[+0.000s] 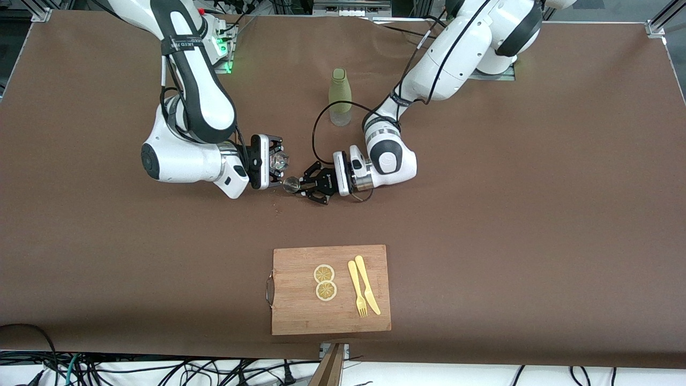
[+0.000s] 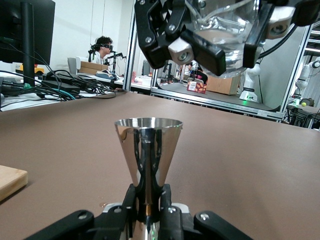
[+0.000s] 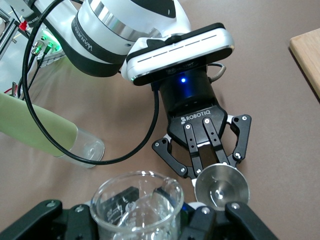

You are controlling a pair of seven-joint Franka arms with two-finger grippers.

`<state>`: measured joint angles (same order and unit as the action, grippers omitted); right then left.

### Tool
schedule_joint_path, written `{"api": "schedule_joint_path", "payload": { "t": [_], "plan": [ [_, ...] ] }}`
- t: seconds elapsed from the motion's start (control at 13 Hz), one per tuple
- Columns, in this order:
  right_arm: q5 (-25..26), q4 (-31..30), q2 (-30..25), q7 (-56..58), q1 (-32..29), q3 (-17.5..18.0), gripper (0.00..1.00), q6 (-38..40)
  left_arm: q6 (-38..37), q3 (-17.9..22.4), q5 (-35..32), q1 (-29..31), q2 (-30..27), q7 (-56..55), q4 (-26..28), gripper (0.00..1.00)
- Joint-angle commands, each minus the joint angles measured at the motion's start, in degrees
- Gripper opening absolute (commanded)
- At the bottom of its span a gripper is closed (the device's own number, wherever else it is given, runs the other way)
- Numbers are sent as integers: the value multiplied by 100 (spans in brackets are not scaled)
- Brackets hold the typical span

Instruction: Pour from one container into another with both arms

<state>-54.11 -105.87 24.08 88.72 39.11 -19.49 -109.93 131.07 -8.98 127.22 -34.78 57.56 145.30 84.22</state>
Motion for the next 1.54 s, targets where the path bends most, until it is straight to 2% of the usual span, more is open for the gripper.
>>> {"api": "schedule_joint_path", "payload": {
  "t": [0.0, 0.23, 1.46],
  "plan": [
    [164, -74, -70, -161, 44, 7, 22, -90, 51, -8, 250, -37, -131, 139, 129, 0],
    [462, -21, -70, -442, 44, 15, 22, -82, 50, -8, 250, -37, -192, 148, 191, 0],
    [779, 375, 219, -1146, 97, 24, 22, -20, -2, -60, 250, -37, -272, 139, 306, 0]
  ]
}}
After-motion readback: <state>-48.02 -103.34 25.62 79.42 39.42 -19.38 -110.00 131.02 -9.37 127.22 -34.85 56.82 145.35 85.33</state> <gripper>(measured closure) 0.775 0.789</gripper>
